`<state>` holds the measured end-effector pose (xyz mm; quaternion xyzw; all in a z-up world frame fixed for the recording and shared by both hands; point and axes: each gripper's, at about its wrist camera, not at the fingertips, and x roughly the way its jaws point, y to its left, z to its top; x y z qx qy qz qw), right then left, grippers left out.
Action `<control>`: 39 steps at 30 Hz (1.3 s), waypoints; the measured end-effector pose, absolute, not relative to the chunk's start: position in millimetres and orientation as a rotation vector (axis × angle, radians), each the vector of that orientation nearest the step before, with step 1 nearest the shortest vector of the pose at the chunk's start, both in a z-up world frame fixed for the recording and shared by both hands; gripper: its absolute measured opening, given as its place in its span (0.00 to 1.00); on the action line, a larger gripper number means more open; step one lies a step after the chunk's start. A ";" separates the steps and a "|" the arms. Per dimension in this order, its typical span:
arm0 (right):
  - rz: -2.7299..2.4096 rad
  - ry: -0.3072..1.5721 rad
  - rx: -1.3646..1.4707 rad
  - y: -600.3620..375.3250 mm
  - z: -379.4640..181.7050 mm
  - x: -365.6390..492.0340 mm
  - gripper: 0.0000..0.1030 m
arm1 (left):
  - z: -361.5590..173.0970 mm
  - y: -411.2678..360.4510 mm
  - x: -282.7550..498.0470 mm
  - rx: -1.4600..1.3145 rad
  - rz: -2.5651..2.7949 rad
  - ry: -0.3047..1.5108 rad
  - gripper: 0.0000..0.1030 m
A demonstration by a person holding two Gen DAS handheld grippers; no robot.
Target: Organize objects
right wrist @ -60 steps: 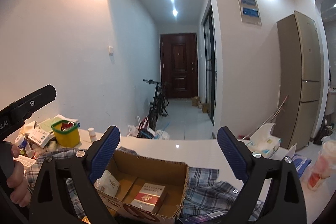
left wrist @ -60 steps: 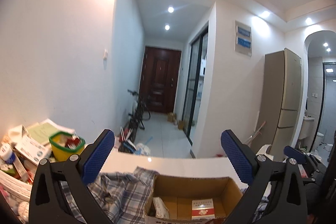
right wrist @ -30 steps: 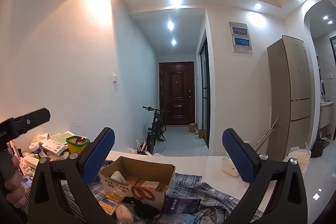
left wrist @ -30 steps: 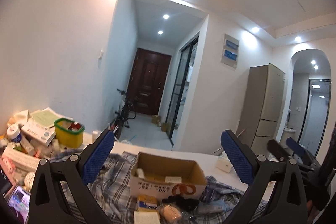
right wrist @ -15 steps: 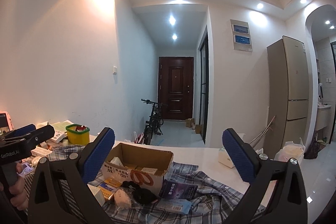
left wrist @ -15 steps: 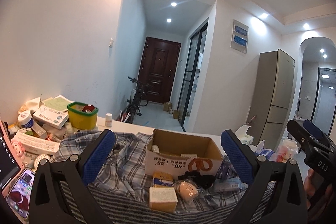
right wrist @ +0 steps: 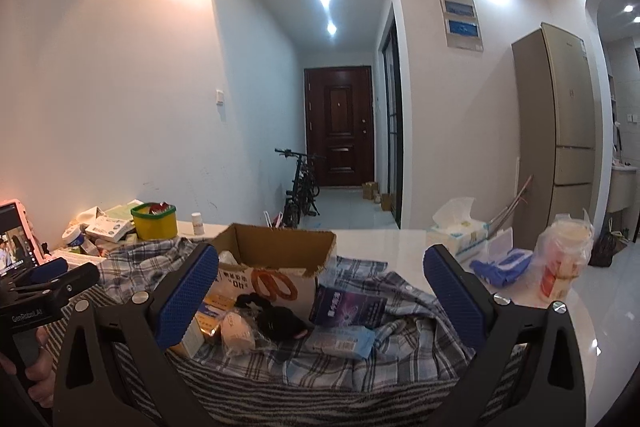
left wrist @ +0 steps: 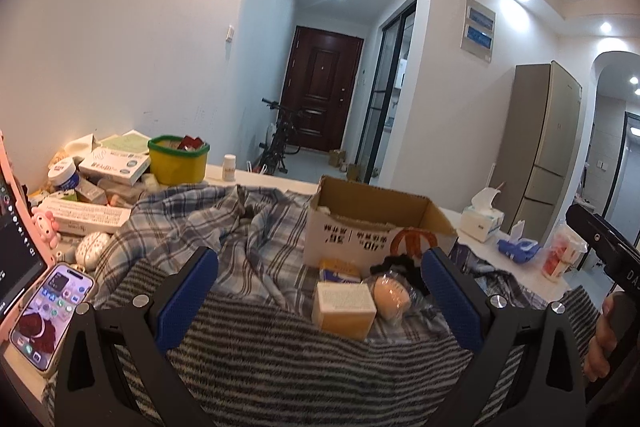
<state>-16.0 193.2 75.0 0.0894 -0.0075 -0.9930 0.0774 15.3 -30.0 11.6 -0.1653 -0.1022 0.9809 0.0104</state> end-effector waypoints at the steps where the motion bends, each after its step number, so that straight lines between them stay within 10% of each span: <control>1: -2.976 -0.029 0.286 195.5 72.0 -17.0 0.99 | 9.4 -30.5 15.4 -0.530 3.058 -0.321 1.00; 33: -3.001 -0.003 0.395 203.8 46.0 -31.6 0.99 | -27.5 11.3 -63.2 -0.962 2.902 -0.159 0.99; 39: -3.002 -0.033 0.424 208.0 41.5 -40.7 0.99 | -39.4 15.0 -88.0 -1.092 2.855 -0.140 0.87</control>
